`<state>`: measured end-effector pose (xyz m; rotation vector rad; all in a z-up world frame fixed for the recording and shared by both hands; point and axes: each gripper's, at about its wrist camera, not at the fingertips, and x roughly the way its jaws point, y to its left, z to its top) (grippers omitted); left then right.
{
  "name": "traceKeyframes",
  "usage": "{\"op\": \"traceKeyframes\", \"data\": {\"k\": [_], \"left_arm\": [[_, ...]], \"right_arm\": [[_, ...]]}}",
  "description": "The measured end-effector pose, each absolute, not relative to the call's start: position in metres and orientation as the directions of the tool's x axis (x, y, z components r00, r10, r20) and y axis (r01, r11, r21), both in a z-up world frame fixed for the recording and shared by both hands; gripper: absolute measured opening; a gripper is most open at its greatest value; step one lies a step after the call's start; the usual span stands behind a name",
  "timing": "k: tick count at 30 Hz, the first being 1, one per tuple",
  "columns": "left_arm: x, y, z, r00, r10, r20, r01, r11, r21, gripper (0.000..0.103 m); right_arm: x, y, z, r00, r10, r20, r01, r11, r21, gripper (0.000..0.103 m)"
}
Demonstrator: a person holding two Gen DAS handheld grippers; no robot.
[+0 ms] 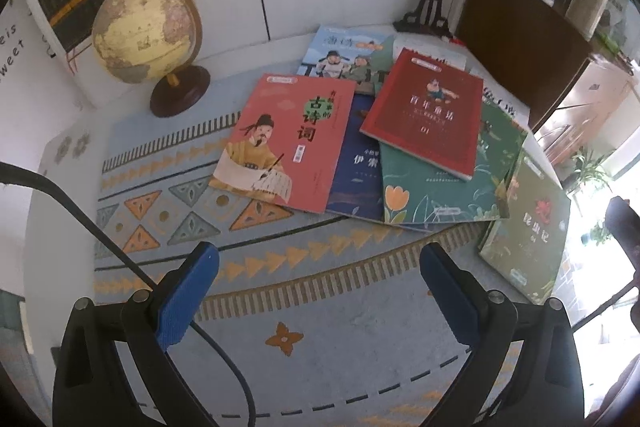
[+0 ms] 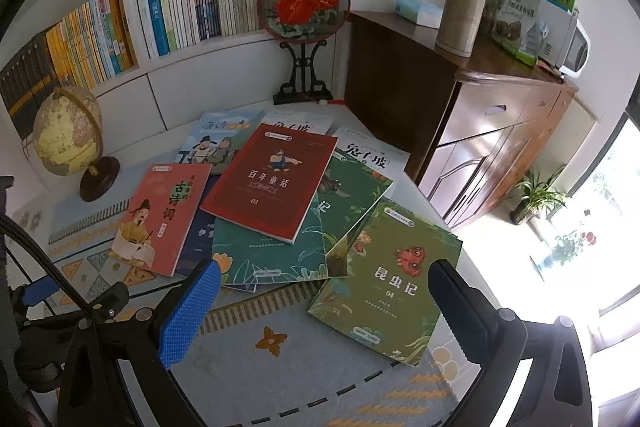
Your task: Organize books
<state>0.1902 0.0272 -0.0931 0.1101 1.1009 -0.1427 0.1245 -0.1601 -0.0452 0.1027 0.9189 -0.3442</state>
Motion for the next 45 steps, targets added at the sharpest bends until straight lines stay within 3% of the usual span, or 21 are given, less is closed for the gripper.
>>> {"op": "traceKeyframes", "data": {"k": [8,20,28,32,40,45], "left_arm": [[0.196,0.024,-0.086,0.496,0.019,-0.868,0.147,0.983,0.105,0.101],[0.192,0.030,-0.072,0.501,-0.209,-0.840,0.187,0.974,-0.131,0.101],[0.205,0.034,-0.065,0.577,-0.178,-0.797,0.199,0.977,-0.074,0.100],[0.215,0.040,-0.042,0.658,-0.242,-0.712,0.215,0.968,-0.131,0.100],[0.257,0.003,-0.031,0.699,-0.244,-0.672,0.320,0.947,-0.011,0.097],[0.278,-0.009,-0.039,0.639,-0.339,-0.691,0.397,0.914,-0.081,0.097]], "right_arm": [[0.125,-0.166,-0.050,0.544,-0.246,-0.802,0.348,0.936,-0.050,0.103],[0.130,-0.170,-0.056,0.527,-0.248,-0.813,0.355,0.933,-0.054,0.103],[0.132,-0.185,-0.056,0.537,-0.292,-0.791,0.357,0.929,-0.100,0.103],[0.143,-0.204,-0.054,0.537,-0.323,-0.780,0.367,0.921,-0.129,0.103],[0.178,-0.223,-0.052,0.612,-0.215,-0.761,0.295,0.955,-0.033,0.103],[0.200,-0.231,-0.065,0.633,-0.087,-0.769,0.236,0.968,0.085,0.103]]}}
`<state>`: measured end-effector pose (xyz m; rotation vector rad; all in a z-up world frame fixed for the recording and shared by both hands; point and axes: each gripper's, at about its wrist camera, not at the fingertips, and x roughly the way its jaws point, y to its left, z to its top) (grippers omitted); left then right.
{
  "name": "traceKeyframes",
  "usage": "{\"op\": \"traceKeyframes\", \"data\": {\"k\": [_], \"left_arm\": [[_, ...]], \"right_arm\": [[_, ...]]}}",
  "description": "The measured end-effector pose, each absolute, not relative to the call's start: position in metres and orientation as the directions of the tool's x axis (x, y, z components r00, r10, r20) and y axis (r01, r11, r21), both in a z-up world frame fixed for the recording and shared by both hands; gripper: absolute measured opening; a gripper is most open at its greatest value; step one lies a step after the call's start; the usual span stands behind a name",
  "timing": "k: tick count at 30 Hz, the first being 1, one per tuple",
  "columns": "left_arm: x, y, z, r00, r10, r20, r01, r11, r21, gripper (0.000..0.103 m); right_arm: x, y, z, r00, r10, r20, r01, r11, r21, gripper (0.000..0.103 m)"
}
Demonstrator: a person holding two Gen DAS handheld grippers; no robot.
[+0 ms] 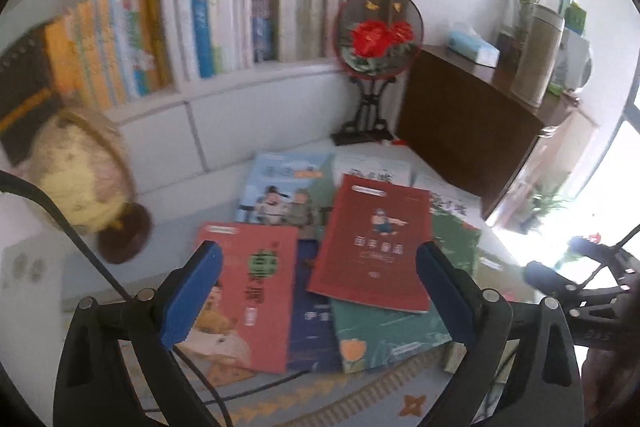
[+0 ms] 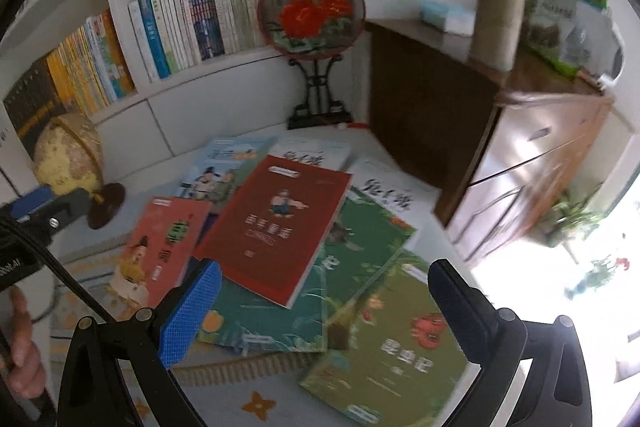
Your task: Organize books
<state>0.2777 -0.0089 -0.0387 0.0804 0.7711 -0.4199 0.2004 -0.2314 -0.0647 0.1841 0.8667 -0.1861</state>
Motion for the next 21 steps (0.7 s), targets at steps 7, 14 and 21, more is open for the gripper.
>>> {"op": "traceKeyframes", "data": {"k": [7,14,21], "left_arm": [[0.315,-0.015,-0.078,0.473,-0.443,-0.762,0.427,0.871,-0.242,0.097],[0.338,-0.028,-0.114,0.418,-0.405,-0.813,0.409,0.883,-0.229,0.097],[0.360,-0.035,-0.144,0.372,-0.385,-0.845,0.384,0.892,-0.237,0.097]], "right_arm": [[0.230,-0.241,-0.095,0.588,-0.019,-0.809,0.228,0.963,0.143,0.099],[0.256,-0.252,-0.130,0.534,0.041,-0.844,0.223,0.956,0.188,0.092],[0.282,-0.271,-0.161,0.486,0.102,-0.868,0.256,0.933,0.253,0.091]]}}
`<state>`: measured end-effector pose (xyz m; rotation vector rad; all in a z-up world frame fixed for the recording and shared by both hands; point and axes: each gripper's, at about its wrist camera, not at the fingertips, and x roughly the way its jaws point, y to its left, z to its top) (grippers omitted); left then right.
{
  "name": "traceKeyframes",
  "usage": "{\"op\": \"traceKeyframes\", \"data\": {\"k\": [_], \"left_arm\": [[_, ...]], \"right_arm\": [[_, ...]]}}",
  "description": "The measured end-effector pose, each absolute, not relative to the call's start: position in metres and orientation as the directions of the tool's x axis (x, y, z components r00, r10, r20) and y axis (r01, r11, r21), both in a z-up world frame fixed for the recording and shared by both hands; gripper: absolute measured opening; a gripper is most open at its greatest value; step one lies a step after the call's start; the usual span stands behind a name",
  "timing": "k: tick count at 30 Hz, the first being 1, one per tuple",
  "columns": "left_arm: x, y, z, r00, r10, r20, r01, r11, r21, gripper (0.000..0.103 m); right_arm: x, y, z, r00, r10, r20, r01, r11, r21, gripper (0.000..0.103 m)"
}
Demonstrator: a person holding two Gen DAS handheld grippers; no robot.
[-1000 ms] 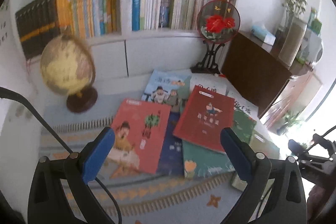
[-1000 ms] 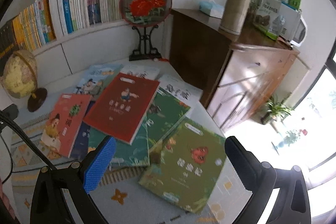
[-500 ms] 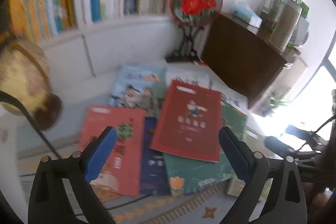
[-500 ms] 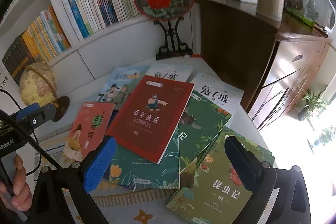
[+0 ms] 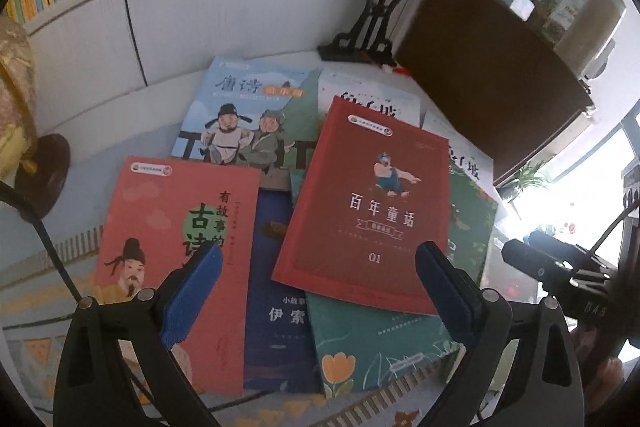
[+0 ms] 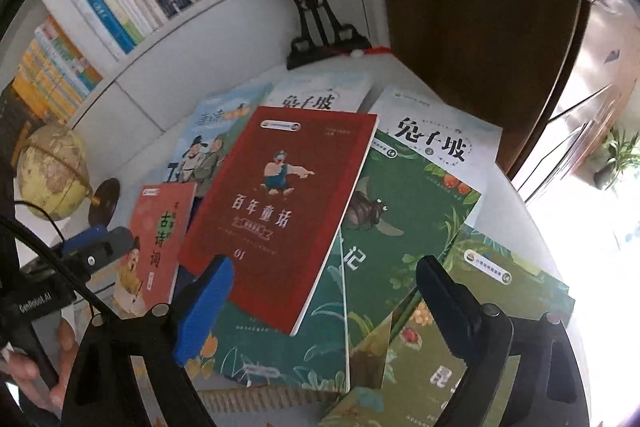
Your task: Organize books
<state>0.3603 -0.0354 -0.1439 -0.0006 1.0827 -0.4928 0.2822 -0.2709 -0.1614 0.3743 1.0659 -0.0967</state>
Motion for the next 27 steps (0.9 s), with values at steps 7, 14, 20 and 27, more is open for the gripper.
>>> {"op": "traceKeyframes", "data": {"k": [7,14,20,27], "left_arm": [[0.374,-0.041,-0.178,0.317,-0.365,-0.875,0.375,0.896,-0.238,0.082],[0.391,-0.038,-0.217,0.248,-0.350,-0.903,0.339,0.905,-0.258,0.046],[0.395,-0.034,-0.227,0.221,-0.389,-0.894,0.328,0.893,-0.307,0.041],[0.397,-0.031,-0.230,0.200,-0.420,-0.885,0.322,0.881,-0.346,0.041]], "right_arm": [[0.309,-0.279,-0.177,0.456,0.080,-0.886,0.247,0.945,0.213,0.079],[0.290,-0.263,-0.207,0.362,0.189,-0.913,0.250,0.924,0.291,0.062],[0.276,-0.252,-0.228,0.309,0.248,-0.918,0.289,0.895,0.339,0.050],[0.278,-0.254,-0.235,0.327,0.246,-0.913,0.317,0.881,0.351,0.050]]}}
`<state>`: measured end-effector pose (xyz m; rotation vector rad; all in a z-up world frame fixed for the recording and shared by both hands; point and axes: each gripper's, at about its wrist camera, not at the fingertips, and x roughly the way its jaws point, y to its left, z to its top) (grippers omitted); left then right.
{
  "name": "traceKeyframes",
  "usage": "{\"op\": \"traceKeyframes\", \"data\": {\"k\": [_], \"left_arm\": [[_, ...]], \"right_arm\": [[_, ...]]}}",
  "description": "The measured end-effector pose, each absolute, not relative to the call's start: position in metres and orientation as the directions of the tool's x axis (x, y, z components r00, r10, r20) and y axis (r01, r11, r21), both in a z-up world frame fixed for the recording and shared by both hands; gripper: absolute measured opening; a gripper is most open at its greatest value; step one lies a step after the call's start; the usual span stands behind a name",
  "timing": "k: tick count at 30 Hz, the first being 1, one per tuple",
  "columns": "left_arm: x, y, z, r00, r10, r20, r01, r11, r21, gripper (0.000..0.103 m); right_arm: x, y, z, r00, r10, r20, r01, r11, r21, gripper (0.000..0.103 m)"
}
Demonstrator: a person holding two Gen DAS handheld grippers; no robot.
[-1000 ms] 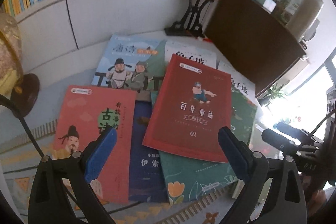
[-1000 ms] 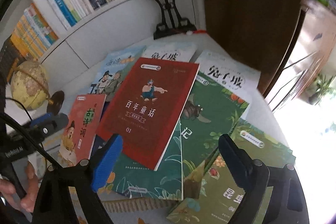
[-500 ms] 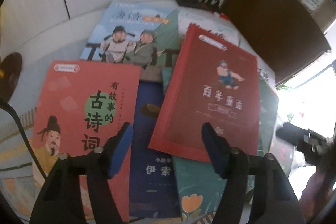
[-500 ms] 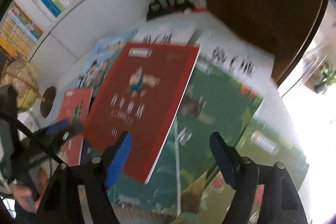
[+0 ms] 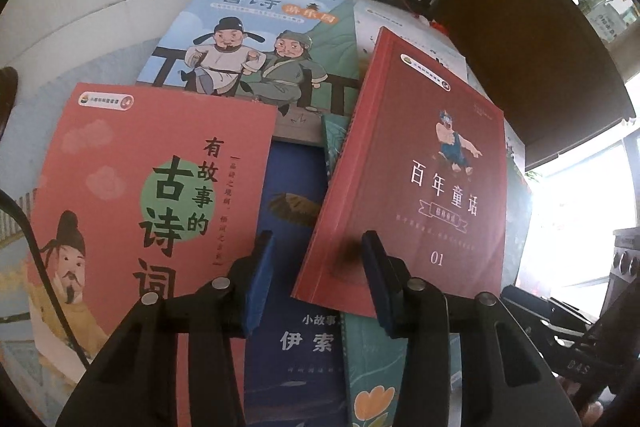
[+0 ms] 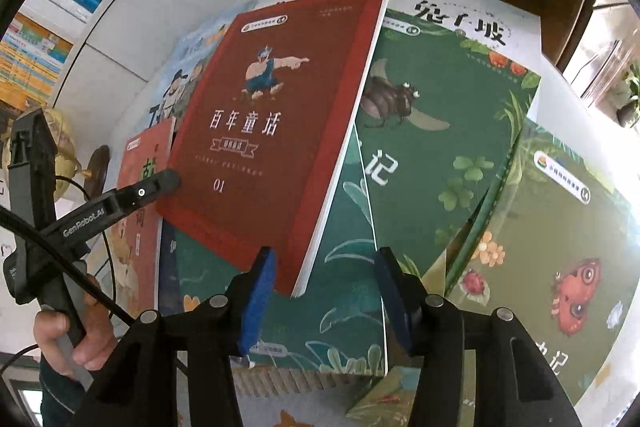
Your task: Organize books
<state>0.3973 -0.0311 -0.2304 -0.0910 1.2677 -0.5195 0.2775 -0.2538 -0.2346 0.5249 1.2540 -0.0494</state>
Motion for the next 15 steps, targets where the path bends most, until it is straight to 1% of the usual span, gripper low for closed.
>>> {"op": "traceKeyframes", "data": {"k": [2,6,11,14,15], "left_arm": [[0.398,-0.031,-0.232,0.189,-0.431,-0.882,0.324,0.875,-0.359,0.041],[0.396,-0.035,-0.234,0.159,-0.458,-0.874,0.338,0.857,-0.388,0.041],[0.389,-0.039,-0.225,0.175,-0.461,-0.870,0.372,0.849,-0.375,0.039],[0.383,-0.034,-0.206,0.186,-0.528,-0.829,0.390,0.814,-0.431,0.039],[0.380,-0.031,-0.196,0.190,-0.569,-0.800,0.401,0.789,-0.465,0.039]], "right_arm": [[0.280,-0.253,-0.233,0.336,0.244,-0.910,0.318,0.880,0.353,0.050],[0.288,-0.242,-0.235,0.350,0.301,-0.887,0.293,0.864,0.409,0.050],[0.292,-0.233,-0.235,0.364,0.297,-0.883,0.268,0.874,0.405,0.050],[0.291,-0.240,-0.237,0.372,0.321,-0.871,0.272,0.860,0.433,0.050],[0.288,-0.246,-0.236,0.373,0.331,-0.867,0.270,0.855,0.443,0.050]]}}
